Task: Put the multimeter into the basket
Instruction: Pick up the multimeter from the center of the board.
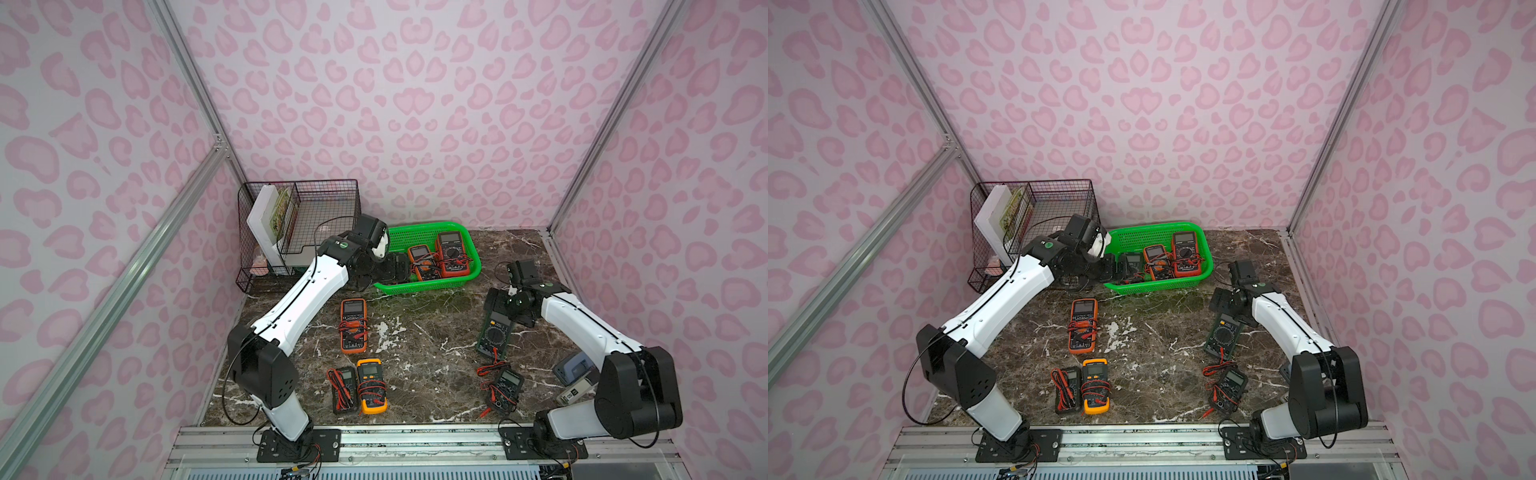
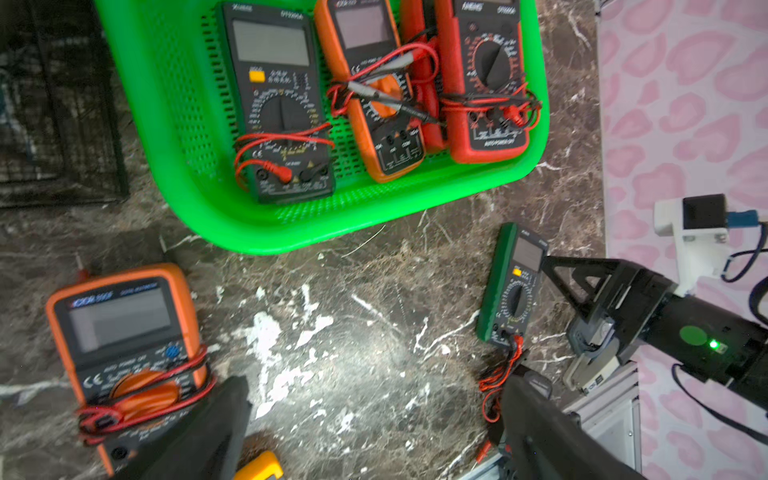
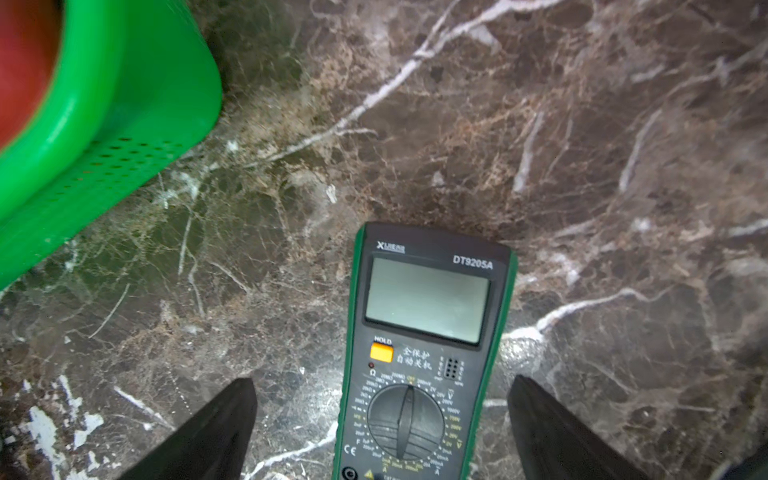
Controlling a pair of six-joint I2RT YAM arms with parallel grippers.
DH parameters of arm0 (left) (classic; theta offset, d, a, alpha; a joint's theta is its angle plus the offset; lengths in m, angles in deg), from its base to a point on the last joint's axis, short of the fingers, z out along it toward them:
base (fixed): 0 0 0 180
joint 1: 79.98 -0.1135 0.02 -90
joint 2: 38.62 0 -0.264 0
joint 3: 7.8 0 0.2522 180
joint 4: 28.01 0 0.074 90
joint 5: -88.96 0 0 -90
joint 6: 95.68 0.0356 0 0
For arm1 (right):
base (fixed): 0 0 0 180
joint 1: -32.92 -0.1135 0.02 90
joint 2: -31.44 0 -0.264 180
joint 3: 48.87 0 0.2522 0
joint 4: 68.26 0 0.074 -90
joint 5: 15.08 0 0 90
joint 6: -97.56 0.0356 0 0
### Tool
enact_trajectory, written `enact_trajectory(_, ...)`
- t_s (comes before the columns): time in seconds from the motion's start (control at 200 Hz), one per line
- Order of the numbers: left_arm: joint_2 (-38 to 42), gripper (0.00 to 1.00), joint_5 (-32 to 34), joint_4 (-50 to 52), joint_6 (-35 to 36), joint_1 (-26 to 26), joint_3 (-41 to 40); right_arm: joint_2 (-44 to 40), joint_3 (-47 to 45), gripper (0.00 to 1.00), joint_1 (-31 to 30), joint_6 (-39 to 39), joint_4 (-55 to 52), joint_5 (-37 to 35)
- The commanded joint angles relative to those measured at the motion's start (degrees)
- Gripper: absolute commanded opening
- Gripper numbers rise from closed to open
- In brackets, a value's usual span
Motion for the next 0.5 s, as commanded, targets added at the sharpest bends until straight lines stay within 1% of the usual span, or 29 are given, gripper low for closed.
enact_trajectory(0.0, 3.28, 0.99, 2.26, -0.22, -0.55, 0.03, -3.96, 0.47, -1.59, 1.0, -0.03, 0.94, 0.55, -0.48)
enact_trajectory(0.06, 4.73, 0.98, 2.5, -1.01, -0.96, 0.03, -6.09, 1.14, -2.24, 1.0, 0.01, 0.83, 0.93, -0.13)
enact_trajectory(0.185, 5.97, 0.98, 2.92, -0.99, -1.56, 0.03, -7.76, 2.11, -2.79, 1.0, -0.02, 0.31, 1.57, 0.01)
enact_trajectory(0.495, 5.0, 0.99, 2.33, 0.22, -2.94, 0.03, -7.11, 5.06, -3.33, 1.0, 0.02, -0.81, 2.46, 0.52)
